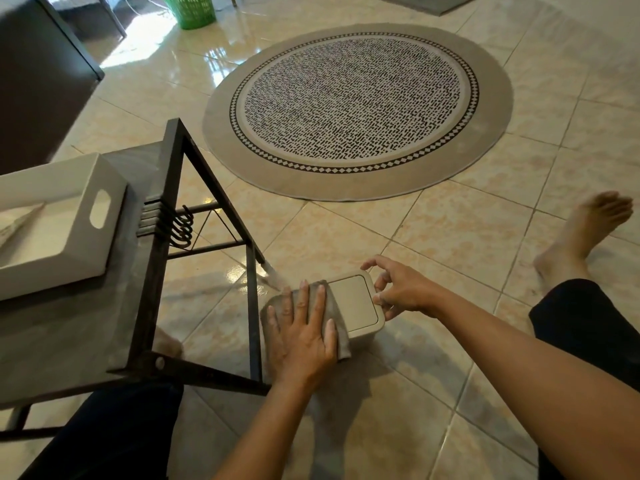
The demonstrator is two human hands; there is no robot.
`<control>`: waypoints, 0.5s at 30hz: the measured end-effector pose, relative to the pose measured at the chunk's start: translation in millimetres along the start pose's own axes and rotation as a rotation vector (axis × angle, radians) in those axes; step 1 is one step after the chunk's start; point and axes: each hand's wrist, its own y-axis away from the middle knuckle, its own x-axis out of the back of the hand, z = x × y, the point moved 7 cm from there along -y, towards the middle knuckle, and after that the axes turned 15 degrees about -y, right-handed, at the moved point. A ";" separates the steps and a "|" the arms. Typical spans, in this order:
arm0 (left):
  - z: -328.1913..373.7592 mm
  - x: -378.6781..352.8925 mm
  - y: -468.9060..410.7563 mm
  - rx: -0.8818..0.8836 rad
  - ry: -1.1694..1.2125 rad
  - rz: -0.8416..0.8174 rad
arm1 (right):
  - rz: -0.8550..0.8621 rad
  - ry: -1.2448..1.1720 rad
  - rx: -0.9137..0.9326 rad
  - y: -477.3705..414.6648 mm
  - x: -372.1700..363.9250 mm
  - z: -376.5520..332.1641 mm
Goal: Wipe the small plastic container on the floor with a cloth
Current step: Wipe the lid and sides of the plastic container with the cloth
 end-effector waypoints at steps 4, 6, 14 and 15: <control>23.5 2.6 -0.4 -0.032 -0.026 -0.028 | -0.012 -0.031 0.008 1.0 0.3 0.3; 37.0 7.5 -2.7 -0.065 -0.030 -0.016 | -0.026 -0.051 0.004 1.4 0.8 0.9; 74.8 9.6 -21.2 -0.146 -0.042 -0.001 | -0.087 -0.079 -0.019 0.3 1.9 8.0; 74.9 9.8 -24.4 -0.151 -0.042 0.003 | -0.092 -0.082 -0.019 -0.1 0.8 8.0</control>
